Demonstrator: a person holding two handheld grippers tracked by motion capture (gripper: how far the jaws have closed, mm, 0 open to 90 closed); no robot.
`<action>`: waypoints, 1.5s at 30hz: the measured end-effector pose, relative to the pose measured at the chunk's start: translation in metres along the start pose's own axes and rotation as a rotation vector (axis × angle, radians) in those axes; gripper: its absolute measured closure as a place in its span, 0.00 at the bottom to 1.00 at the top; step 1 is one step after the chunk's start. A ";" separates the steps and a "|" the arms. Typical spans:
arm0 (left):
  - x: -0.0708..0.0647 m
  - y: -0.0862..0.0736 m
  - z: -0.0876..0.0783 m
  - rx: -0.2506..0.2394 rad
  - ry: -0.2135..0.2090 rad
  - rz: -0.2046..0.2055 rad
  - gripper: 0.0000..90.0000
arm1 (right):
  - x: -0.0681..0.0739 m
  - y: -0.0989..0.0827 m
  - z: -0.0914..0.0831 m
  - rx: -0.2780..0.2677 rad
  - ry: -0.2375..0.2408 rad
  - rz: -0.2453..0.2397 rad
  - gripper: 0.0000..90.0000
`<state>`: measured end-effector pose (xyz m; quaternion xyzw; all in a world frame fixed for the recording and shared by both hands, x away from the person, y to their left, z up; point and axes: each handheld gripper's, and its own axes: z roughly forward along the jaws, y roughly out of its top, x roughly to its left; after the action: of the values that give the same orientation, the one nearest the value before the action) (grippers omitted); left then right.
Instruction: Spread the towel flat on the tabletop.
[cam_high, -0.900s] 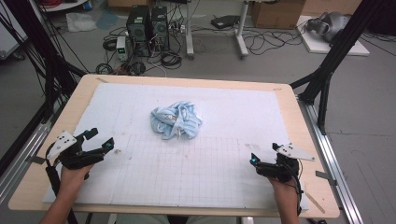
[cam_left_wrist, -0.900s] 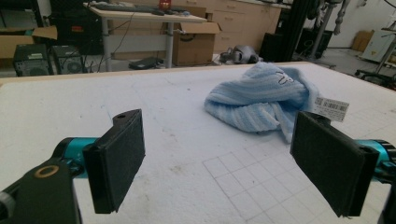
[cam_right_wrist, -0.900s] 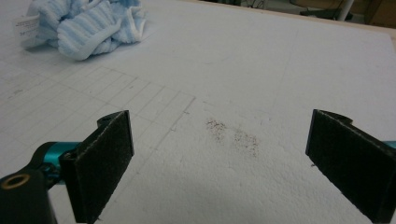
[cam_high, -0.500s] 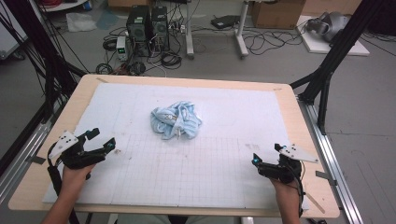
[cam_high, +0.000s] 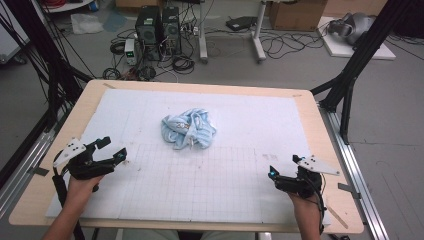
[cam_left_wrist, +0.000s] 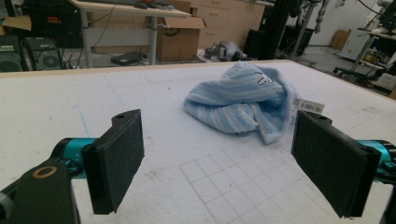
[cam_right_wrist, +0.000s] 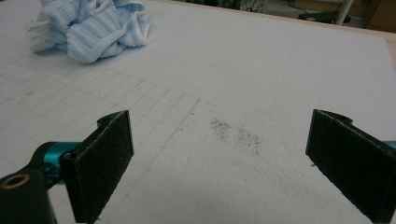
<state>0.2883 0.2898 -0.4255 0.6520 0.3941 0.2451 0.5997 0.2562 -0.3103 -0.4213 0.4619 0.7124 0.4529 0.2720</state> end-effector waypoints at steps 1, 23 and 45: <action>0.000 0.001 0.002 0.003 -0.007 -0.006 0.20 | 0.000 0.000 0.000 0.000 0.000 0.000 0.07; -0.023 0.061 0.107 0.068 -0.164 0.011 0.27 | 0.004 0.002 0.008 0.020 0.026 -0.006 0.07; -0.068 0.018 0.194 0.321 -0.194 0.163 0.55 | 0.004 0.001 0.010 0.036 0.032 -0.005 0.07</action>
<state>0.4069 0.1215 -0.4288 0.7894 0.3145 0.1631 0.5014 0.2627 -0.3023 -0.4247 0.4574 0.7260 0.4467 0.2533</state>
